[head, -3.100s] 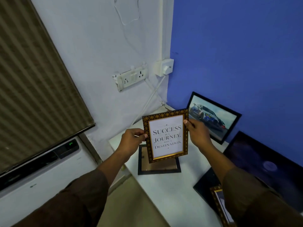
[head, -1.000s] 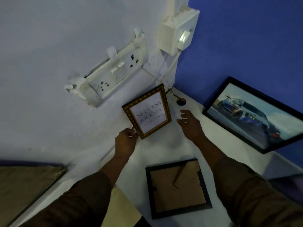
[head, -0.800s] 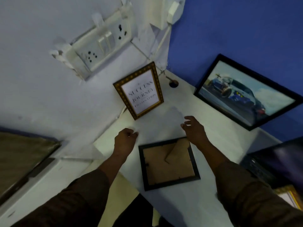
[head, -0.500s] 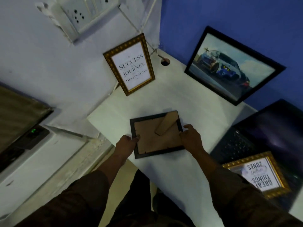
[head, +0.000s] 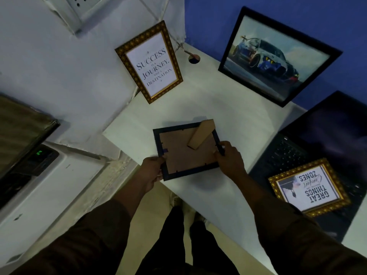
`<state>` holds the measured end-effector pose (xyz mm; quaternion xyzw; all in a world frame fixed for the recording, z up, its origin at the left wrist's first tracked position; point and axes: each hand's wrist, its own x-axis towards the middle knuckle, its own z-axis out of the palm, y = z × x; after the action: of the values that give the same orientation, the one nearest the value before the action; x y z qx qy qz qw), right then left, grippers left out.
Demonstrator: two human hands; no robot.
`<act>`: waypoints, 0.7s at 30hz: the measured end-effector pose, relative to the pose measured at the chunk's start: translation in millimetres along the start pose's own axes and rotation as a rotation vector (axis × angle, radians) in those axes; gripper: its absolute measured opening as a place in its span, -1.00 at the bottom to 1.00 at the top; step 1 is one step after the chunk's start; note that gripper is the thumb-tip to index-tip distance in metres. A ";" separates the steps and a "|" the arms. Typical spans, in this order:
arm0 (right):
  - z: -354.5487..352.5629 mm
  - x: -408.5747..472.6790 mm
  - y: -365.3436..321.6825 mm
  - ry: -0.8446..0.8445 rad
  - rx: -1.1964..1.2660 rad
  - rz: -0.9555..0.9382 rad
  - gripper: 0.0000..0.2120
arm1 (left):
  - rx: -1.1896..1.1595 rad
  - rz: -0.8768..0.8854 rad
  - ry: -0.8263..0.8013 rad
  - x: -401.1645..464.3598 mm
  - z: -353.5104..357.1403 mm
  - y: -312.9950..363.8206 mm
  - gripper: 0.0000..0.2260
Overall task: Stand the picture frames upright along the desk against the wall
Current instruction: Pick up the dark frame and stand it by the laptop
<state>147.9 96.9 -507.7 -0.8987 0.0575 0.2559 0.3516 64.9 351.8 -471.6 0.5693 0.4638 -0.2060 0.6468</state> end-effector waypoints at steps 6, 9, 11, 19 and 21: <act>-2.4 -21.3 -11.1 0.043 -0.009 -0.156 -0.68 | -0.006 0.211 -0.114 -14.6 -4.4 59.7 -0.81; -1.9 -38.0 -15.6 0.182 -0.038 -0.243 -0.59 | 0.008 0.269 -0.134 -19.0 5.2 93.4 -0.81; -1.9 -49.0 -21.1 0.201 -0.027 -0.309 -0.45 | 0.029 0.302 -0.161 -25.0 16.1 112.8 -0.77; -4.5 -59.8 -46.7 0.568 0.017 -0.319 -0.71 | 0.069 0.352 -0.239 -52.8 69.9 148.4 -0.77; -14.8 -64.4 -43.5 0.657 0.064 -0.334 -0.74 | 0.044 0.356 -0.304 -58.5 78.0 149.3 -0.68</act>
<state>110.9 114.6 -440.1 -0.9185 0.0276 -0.1091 0.3791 183.7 304.0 -347.5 0.6186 0.2490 -0.1823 0.7225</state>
